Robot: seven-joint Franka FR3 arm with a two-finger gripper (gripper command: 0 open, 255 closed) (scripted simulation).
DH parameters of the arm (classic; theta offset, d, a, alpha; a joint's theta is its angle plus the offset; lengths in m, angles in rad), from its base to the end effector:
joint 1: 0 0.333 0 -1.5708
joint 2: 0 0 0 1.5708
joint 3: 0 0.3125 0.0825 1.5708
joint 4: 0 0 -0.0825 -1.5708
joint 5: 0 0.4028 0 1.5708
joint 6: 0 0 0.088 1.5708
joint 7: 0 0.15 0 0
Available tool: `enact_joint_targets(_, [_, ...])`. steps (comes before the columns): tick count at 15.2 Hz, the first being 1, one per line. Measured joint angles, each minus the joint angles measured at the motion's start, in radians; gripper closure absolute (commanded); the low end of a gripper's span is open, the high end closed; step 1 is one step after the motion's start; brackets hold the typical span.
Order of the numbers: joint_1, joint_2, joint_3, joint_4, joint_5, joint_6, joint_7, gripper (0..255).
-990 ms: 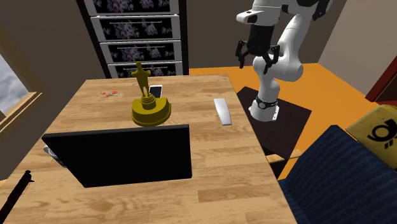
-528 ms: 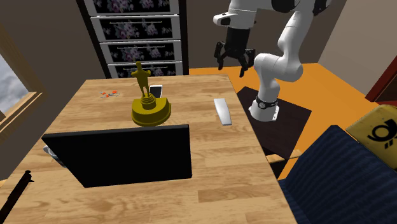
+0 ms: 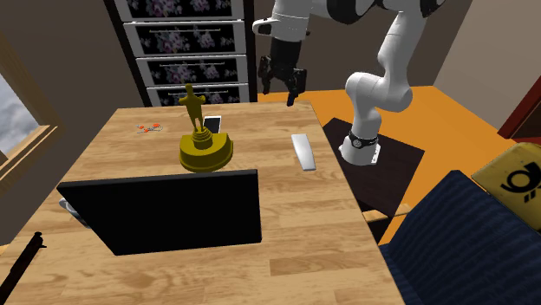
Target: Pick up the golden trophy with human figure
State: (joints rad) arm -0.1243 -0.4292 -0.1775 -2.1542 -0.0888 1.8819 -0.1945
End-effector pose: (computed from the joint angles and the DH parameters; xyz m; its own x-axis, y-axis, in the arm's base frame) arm 0.4413 -0.1559 0.5331 0.9868 -0.0723 0.1452 -0.0793 -0.9959 0.0430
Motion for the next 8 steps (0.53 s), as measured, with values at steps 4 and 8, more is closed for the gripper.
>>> enact_joint_targets(4, [-0.021,0.112,-0.036,0.092,-0.006,0.041,-0.008,0])
enact_joint_targets(8, [-0.043,0.237,-0.078,0.212,0.004,0.067,-0.03,0])
